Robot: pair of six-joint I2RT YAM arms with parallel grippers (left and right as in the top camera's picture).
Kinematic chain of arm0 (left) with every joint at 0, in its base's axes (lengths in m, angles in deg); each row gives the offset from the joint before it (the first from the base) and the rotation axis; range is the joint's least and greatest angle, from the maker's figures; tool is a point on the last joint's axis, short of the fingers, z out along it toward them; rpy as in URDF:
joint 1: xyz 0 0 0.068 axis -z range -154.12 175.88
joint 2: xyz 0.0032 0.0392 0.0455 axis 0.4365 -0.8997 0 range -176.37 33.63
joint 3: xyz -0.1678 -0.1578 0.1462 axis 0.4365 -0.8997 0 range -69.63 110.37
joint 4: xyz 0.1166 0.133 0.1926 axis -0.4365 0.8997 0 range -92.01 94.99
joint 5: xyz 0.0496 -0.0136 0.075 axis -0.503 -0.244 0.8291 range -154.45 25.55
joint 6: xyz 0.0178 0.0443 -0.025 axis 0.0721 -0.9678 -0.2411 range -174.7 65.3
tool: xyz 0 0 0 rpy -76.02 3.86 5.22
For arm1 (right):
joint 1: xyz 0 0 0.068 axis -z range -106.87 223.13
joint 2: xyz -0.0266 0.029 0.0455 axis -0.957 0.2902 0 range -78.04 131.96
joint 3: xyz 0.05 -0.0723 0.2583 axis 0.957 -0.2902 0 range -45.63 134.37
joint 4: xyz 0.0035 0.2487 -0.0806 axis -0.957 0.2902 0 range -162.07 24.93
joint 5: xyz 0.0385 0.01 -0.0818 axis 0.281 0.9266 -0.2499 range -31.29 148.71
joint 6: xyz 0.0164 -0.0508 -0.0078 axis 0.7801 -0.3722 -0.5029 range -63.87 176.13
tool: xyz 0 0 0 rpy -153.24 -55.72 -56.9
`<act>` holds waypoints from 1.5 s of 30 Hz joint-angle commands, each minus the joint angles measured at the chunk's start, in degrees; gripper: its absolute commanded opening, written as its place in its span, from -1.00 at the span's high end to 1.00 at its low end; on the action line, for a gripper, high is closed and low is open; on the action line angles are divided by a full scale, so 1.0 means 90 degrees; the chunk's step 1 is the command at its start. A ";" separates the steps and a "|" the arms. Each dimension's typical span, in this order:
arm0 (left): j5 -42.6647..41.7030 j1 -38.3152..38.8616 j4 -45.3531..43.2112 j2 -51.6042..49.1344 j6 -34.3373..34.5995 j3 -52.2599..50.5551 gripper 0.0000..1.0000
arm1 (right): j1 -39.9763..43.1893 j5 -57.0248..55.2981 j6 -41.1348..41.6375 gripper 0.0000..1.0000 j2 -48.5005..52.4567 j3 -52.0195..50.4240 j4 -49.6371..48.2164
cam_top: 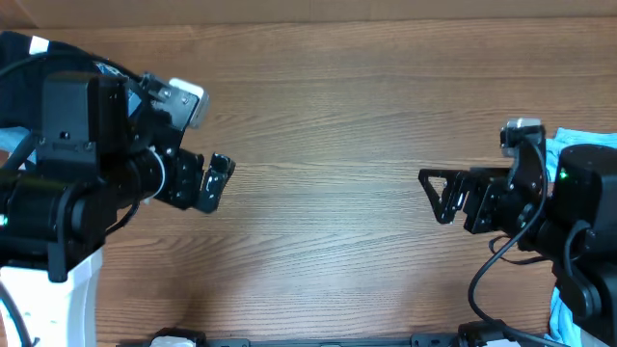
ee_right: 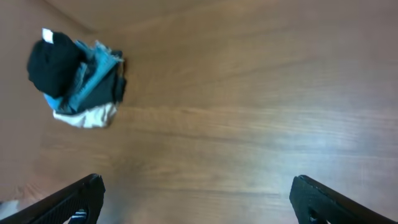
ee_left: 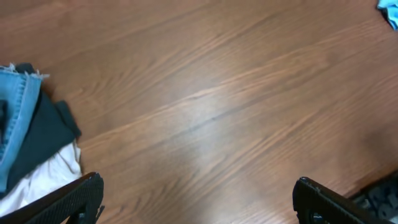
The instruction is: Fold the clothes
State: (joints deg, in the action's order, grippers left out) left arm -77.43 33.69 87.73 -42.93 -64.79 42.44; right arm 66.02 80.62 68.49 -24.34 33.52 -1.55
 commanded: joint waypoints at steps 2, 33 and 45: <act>0.0126 0.0019 -0.0049 -0.0228 0.0126 0.0022 -1.00 | -0.0034 0.0010 -0.0046 -1.00 0.0134 0.0080 0.0204; 0.0126 0.0015 -0.0046 -0.0328 0.0126 0.0024 -1.00 | 0.0299 -0.0614 -0.0143 -1.00 -0.5948 -0.7956 -0.4923; 0.1071 -0.0333 -0.3519 0.2633 -0.0194 -0.3837 -1.00 | 0.0299 -0.0614 -0.0143 -1.00 -0.5948 -0.7956 -0.4923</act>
State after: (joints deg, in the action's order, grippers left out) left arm -69.03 31.59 66.26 -25.66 -65.14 23.19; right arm 68.49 74.98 67.00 -77.19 -37.71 -45.74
